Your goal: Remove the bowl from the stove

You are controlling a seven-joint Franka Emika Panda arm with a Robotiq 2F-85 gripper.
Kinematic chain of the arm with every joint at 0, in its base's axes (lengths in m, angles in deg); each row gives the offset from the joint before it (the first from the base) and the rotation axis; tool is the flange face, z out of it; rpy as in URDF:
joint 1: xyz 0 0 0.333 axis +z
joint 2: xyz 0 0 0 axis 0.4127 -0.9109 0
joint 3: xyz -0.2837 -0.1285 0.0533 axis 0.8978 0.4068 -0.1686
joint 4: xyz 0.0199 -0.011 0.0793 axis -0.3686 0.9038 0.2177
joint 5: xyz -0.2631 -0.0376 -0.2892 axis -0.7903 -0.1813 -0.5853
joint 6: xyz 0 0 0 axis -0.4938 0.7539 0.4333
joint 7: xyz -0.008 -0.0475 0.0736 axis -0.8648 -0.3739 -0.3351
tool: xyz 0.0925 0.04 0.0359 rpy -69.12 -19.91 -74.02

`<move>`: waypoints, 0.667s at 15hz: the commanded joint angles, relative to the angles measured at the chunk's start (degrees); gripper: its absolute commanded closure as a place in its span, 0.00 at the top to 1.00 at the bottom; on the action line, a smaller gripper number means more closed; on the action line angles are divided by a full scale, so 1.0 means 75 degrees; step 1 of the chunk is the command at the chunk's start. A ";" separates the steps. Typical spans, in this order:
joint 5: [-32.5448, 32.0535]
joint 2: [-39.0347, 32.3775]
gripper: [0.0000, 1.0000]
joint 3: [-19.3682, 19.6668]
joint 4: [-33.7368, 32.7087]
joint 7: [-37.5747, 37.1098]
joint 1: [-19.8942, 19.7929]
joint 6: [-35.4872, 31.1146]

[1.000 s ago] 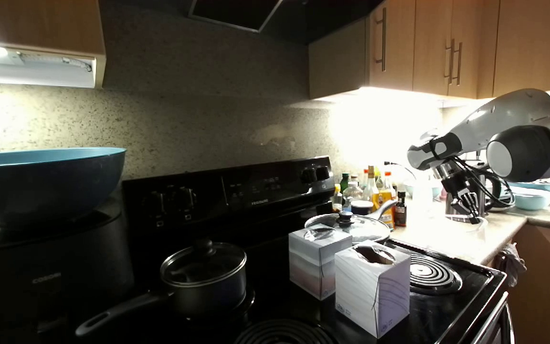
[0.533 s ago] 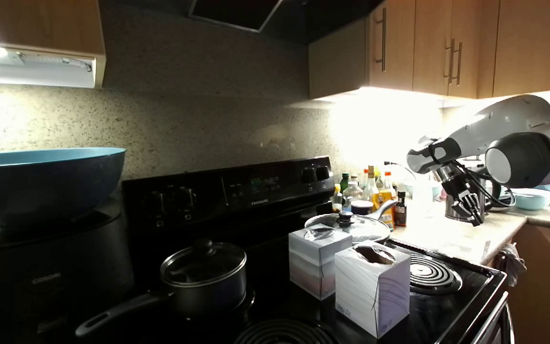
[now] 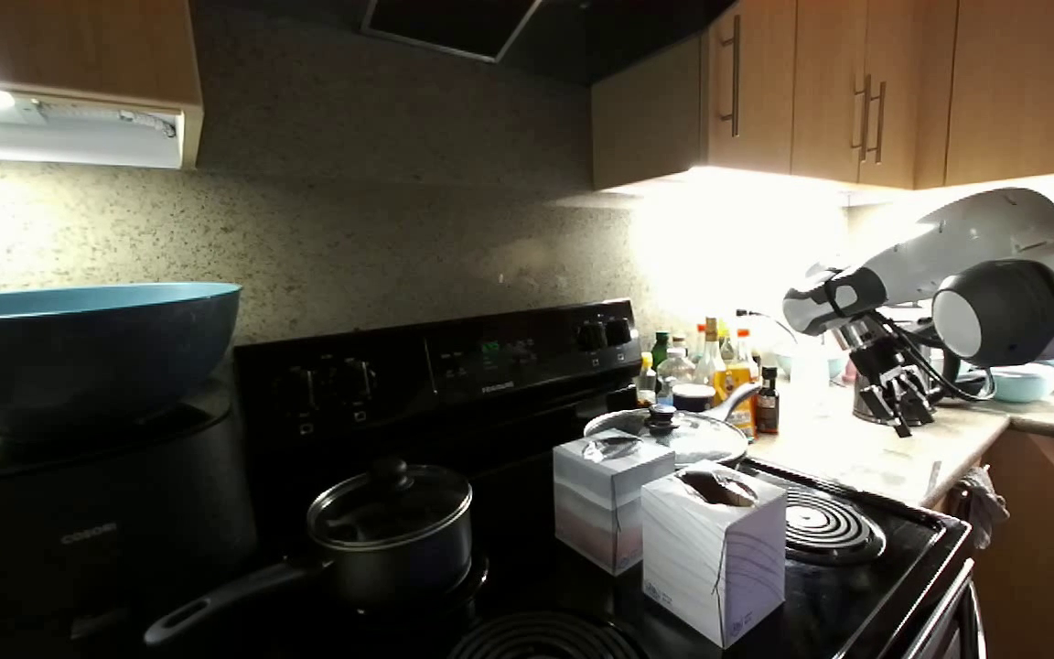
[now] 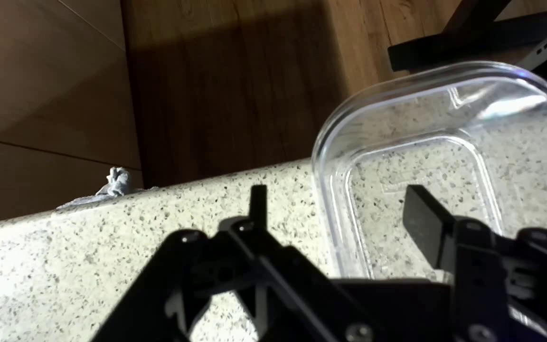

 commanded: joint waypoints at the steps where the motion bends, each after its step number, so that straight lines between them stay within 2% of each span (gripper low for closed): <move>1: 0.0376 0.0665 1.00 -0.0153 0.0188 -0.0617 0.0018 -0.0281; 5: 0.0876 0.1488 1.00 -0.0268 0.0365 -0.1474 0.0082 -0.0568; 10: 0.1382 0.2660 1.00 -0.0436 0.0960 -0.2002 0.0162 -0.0879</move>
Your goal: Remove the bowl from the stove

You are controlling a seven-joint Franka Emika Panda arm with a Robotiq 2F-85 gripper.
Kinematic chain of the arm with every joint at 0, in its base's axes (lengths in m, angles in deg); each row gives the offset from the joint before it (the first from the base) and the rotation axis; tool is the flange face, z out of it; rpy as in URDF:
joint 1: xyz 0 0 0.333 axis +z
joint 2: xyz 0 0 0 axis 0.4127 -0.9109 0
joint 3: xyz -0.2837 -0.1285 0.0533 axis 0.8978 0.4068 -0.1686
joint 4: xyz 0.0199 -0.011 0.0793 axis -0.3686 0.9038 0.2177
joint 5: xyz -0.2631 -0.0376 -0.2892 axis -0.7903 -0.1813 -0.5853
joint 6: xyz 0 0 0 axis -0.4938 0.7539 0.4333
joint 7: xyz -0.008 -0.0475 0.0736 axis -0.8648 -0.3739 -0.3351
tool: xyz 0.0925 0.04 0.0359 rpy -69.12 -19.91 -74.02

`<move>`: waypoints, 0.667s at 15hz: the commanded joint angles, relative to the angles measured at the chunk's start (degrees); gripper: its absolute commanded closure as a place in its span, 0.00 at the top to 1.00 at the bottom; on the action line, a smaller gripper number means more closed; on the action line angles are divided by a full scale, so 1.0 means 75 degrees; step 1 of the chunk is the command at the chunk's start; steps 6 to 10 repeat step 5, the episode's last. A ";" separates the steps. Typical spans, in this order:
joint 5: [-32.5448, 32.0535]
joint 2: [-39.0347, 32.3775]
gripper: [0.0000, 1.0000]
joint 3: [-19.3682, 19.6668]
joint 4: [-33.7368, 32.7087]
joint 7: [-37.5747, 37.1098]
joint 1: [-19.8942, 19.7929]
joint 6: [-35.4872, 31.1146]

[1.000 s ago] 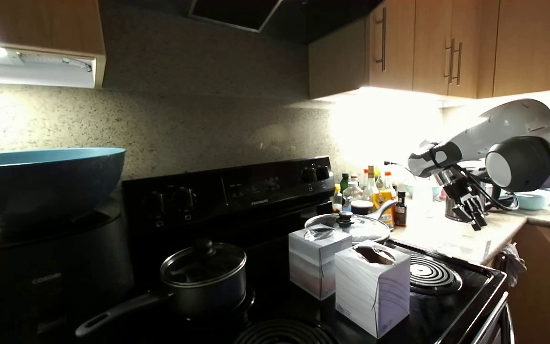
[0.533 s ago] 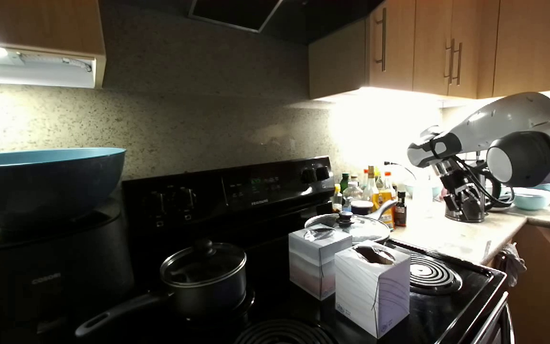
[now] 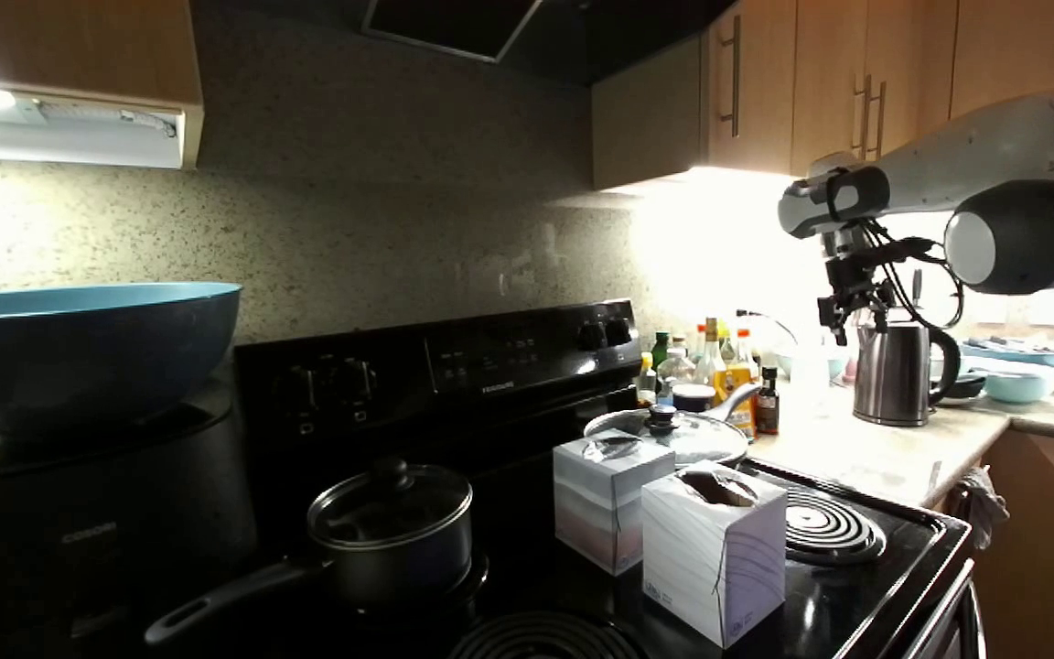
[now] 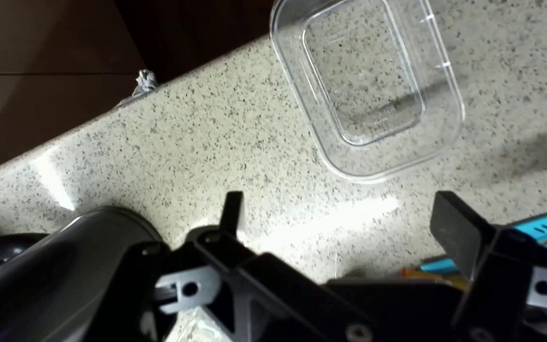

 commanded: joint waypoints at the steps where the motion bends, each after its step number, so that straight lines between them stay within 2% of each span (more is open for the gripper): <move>1: 0.0083 0.0191 1.00 -0.0038 0.0071 -0.0111 0.0004 -0.0062; 4: 0.0152 0.0599 1.00 -0.0122 0.0375 -0.0261 0.0012 -0.0158; 10: 0.0154 0.0628 1.00 -0.0125 0.0441 -0.0265 0.0014 -0.0182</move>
